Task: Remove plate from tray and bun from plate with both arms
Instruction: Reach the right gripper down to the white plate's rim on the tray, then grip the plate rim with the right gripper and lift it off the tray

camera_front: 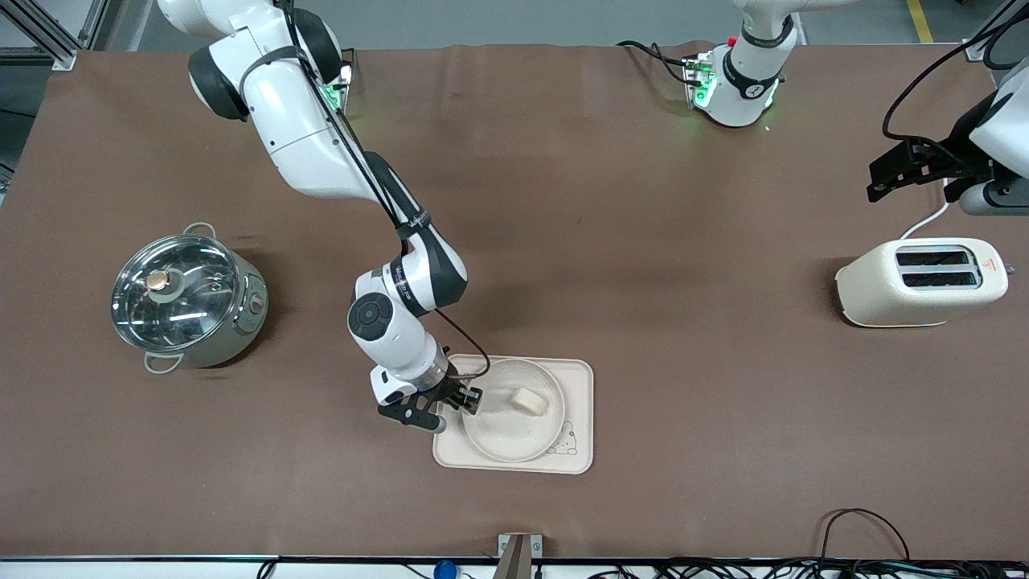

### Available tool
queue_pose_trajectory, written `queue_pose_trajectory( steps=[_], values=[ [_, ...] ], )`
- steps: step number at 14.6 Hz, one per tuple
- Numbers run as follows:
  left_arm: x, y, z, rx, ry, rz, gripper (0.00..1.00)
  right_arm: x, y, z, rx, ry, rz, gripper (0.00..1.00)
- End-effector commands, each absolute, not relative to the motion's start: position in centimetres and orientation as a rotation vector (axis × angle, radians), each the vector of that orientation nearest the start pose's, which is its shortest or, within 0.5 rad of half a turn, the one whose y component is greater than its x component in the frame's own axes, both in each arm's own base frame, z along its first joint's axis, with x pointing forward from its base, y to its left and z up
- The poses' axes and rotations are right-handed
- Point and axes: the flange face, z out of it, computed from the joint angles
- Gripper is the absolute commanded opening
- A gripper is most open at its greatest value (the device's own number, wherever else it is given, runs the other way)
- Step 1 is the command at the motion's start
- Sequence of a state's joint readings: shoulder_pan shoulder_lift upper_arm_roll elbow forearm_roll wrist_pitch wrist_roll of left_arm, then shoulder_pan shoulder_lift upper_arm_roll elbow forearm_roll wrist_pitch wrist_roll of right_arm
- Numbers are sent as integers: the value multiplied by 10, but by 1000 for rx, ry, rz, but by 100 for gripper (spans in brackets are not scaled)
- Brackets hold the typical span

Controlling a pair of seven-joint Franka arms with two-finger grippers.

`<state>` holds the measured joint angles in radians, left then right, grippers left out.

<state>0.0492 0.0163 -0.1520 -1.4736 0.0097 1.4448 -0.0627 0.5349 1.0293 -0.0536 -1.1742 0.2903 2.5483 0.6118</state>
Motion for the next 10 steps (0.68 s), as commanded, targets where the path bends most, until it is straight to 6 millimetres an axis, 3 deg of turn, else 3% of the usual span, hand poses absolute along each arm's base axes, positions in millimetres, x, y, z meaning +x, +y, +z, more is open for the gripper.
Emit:
queue_pose_trajectory(
  steps=[1, 3, 10],
  values=[
    [542, -60, 652, -3131, 78, 81, 100, 696, 378, 191, -2782, 375, -309, 28],
    [542, -60, 651, -3130, 78, 80, 100, 696, 378, 191, -2783, 371, -310, 26],
    [543, -62, 649, -3132, 78, 88, 100, 695, 377, 188, -2819, 295, -334, 1]
  ],
)
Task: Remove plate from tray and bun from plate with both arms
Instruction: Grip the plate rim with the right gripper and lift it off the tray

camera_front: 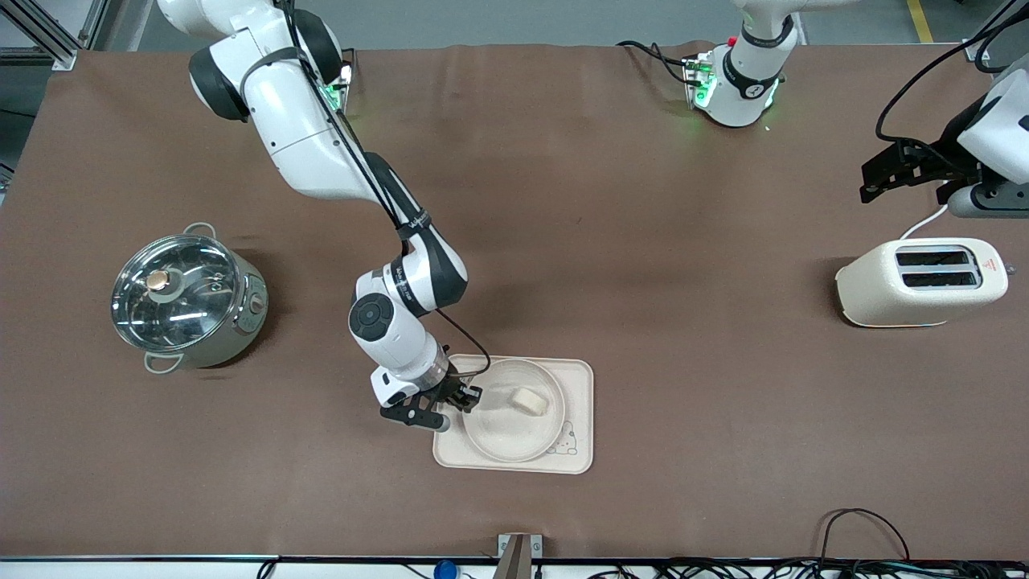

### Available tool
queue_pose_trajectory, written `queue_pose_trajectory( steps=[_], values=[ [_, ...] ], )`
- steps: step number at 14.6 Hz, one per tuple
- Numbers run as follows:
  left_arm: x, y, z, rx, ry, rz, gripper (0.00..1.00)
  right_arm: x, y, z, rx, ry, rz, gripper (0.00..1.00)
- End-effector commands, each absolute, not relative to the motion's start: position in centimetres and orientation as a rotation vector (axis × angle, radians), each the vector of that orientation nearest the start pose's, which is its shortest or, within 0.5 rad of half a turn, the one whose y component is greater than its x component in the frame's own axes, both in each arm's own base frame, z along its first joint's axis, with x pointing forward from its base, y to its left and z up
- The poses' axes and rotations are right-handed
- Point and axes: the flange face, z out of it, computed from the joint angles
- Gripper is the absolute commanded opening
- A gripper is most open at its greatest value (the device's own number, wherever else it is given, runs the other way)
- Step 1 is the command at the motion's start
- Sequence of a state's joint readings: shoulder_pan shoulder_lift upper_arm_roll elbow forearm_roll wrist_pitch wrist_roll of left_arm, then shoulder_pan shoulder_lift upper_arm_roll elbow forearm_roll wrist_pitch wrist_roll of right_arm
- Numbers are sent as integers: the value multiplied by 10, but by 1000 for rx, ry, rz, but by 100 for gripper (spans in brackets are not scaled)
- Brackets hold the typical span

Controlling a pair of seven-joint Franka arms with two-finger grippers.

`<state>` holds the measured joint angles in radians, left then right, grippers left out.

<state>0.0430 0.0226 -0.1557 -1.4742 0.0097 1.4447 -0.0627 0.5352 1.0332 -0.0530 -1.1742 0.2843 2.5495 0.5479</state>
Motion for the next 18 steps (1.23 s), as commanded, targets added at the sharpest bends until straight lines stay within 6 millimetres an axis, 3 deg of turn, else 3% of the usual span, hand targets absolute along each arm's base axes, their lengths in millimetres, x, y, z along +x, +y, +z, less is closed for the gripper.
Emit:
queue_pose_trajectory(
  steps=[1, 4, 6, 10, 13, 16, 18],
  values=[
    [544, -61, 649, -3133, 76, 88, 100, 694, 379, 189, -2832, 272, -347, 1],
    [544, -59, 650, -3134, 69, 83, 100, 696, 379, 197, -2826, 266, -360, 1],
    [544, -56, 649, -3133, 64, 83, 100, 697, 383, 219, -2802, 277, -378, 1],
    [546, -55, 649, -3135, 59, 78, 100, 684, 385, 233, -2806, 276, -350, 0],
    [546, -58, 647, -3136, 69, 81, 100, 654, 392, 234, -2790, 278, -305, 0],
    [557, -59, 633, -3145, 73, 102, 100, 597, 383, 223, -2737, 295, -350, 0],
    [566, -61, 620, -3150, 78, 107, 100, 566, 377, 237, -2721, 285, -313, 0]
  ],
)
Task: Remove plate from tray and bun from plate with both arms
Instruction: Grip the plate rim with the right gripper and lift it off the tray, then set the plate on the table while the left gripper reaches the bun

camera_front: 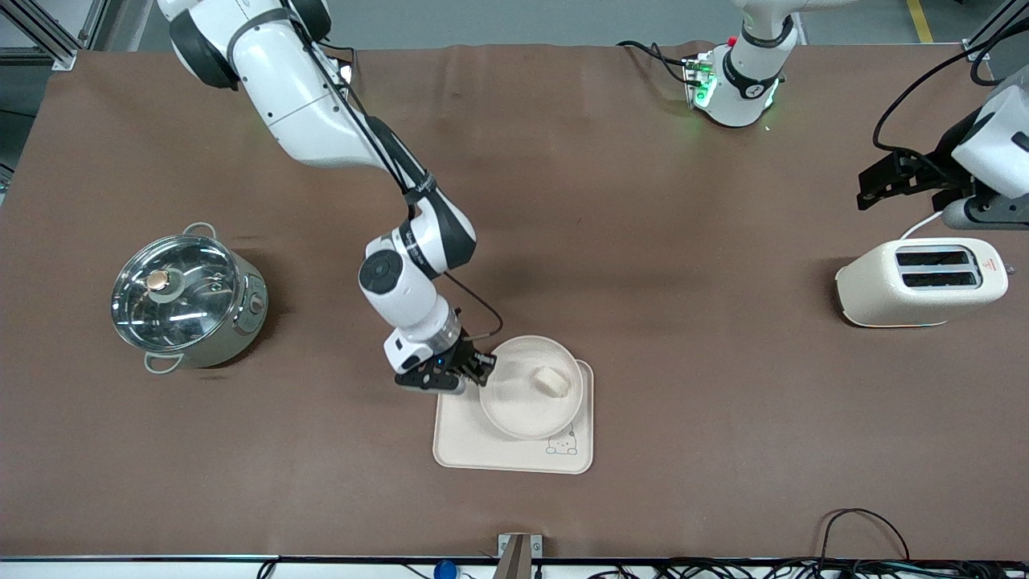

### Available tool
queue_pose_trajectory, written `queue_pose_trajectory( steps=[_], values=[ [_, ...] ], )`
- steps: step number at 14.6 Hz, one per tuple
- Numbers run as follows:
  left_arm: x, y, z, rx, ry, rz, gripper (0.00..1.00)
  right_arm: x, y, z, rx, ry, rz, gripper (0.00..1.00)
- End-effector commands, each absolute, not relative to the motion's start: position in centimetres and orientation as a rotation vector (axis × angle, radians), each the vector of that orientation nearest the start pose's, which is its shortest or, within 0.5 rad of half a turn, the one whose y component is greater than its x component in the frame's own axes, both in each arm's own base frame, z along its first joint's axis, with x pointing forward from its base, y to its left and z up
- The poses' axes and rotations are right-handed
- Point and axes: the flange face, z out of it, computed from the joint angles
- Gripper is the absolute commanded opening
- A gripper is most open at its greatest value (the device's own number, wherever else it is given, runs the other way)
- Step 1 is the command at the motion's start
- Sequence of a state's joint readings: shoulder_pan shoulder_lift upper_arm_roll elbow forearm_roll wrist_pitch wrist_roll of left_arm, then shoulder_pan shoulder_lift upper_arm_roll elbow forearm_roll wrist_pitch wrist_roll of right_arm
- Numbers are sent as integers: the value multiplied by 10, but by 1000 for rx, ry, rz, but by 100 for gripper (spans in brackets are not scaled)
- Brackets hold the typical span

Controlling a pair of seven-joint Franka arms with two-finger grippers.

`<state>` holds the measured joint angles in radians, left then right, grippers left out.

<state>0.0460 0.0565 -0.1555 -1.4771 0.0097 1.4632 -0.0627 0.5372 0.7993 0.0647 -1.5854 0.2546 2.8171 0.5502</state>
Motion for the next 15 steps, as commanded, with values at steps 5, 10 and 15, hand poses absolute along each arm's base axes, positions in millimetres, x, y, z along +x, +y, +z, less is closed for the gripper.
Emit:
queue_pose_trajectory(
  steps=[5, 10, 15],
  values=[
    [576, -83, 604, -3152, 125, 112, 100, 461, 364, 202, -2720, 207, -360, 0],
    [592, -136, 548, -3149, 89, 215, 100, 438, 358, 184, -2726, 204, -360, 0],
    [603, -210, 483, -3124, -220, 244, 100, 443, 356, 187, -2707, 312, -342, 79]
  ],
)
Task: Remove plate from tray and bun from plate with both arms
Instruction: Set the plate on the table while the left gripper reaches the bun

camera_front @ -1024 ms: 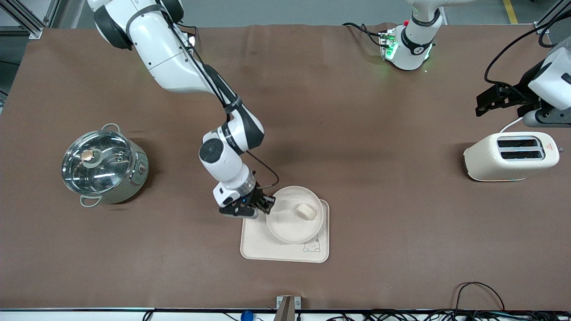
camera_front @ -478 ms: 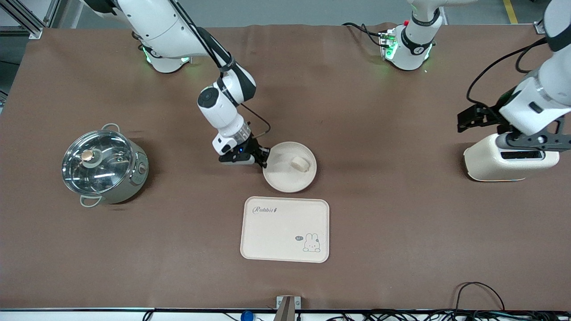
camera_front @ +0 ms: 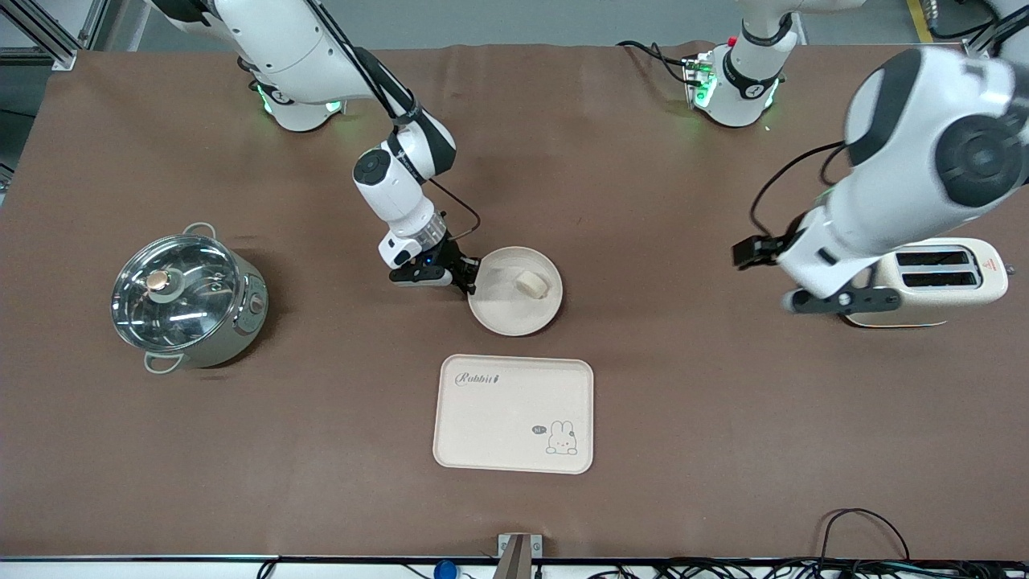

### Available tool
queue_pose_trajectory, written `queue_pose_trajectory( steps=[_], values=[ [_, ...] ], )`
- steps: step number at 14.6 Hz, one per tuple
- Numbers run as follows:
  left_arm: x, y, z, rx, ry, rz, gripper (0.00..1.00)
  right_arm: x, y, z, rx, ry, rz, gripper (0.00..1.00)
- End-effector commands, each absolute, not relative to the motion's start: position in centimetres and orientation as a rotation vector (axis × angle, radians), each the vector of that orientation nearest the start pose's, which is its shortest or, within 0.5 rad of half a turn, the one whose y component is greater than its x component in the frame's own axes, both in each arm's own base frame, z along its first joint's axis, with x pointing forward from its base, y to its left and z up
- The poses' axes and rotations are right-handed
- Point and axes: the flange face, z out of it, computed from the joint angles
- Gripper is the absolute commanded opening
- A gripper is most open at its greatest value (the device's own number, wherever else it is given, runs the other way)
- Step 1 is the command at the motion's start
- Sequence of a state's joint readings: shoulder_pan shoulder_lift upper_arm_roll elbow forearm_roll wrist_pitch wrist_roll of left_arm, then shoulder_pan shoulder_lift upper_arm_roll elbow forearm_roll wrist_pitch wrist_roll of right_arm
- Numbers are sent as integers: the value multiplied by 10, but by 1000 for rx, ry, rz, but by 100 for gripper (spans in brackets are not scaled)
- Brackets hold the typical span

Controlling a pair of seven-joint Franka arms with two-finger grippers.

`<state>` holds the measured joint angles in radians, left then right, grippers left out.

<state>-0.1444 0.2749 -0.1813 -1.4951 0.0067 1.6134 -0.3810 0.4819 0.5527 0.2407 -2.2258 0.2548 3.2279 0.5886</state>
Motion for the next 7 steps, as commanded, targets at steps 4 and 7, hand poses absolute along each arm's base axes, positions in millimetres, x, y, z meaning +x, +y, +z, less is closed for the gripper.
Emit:
queue_pose_trajectory(
  steps=[4, 7],
  values=[
    [600, -279, 414, -3122, -435, 183, 100, 458, 347, 200, -2747, 344, -252, 100],
    [580, -342, 371, -3109, -609, 151, 100, 482, 339, 255, -2802, 341, -114, 100]
  ],
)
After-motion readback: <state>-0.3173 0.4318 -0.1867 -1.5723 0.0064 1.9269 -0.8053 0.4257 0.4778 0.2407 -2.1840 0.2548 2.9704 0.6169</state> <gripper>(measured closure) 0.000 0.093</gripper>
